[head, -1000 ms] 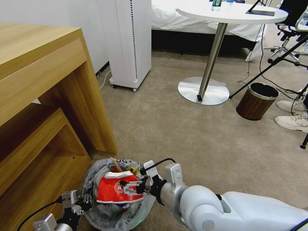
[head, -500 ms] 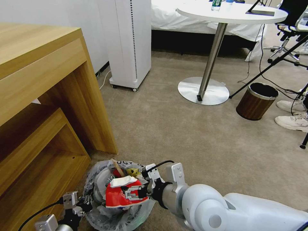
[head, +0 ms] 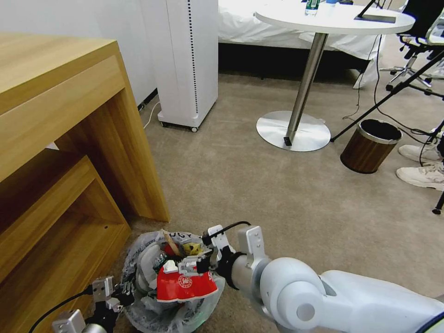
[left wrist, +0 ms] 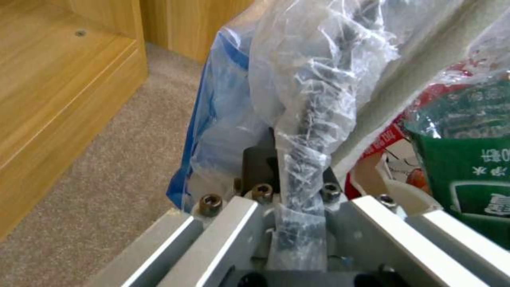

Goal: Pick up the trash bin and place the garbage on the floor into it.

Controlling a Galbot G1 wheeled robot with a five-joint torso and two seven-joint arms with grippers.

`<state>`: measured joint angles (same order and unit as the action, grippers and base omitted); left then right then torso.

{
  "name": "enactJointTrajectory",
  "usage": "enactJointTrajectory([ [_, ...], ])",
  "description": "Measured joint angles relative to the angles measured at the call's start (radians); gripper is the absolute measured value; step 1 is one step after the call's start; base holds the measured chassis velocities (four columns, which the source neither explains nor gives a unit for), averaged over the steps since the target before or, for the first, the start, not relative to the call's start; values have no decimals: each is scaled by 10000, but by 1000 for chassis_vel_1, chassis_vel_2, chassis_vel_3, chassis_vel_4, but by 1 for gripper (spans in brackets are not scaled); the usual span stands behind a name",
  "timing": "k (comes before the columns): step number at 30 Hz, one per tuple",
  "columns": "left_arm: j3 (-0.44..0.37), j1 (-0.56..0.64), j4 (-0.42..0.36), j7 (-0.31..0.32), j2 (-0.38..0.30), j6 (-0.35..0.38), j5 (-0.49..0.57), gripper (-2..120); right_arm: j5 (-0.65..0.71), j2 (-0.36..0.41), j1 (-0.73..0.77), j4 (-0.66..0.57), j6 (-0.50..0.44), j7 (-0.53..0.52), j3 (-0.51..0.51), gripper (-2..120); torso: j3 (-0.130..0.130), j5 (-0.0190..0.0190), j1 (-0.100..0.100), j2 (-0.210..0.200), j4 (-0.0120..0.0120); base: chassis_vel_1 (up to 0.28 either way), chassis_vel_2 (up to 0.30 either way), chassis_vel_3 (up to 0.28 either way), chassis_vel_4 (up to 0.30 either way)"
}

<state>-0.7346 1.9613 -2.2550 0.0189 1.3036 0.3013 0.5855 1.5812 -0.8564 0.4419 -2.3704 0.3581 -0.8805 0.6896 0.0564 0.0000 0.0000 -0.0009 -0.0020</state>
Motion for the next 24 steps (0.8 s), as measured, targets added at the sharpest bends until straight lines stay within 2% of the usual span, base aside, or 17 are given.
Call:
enactJointTrajectory([
  [6,-117,-33,-206,195,-217,325,442,0,-403,150,42,-86,-203,323,-314,100,0,0,0,0,0,0,0,0,0],
  [15,-389,-154,-407,862,-1166,1065,1917,0,-693,533,465,-333,-317,458,-1221,100,0,-1,0,0,0,0,0,0,0],
  [24,-825,-279,-287,2185,-2607,1766,4220,0,-1162,949,916,-451,-594,526,-2334,100,0,-1,1,0,0,0,0,0,0],
])
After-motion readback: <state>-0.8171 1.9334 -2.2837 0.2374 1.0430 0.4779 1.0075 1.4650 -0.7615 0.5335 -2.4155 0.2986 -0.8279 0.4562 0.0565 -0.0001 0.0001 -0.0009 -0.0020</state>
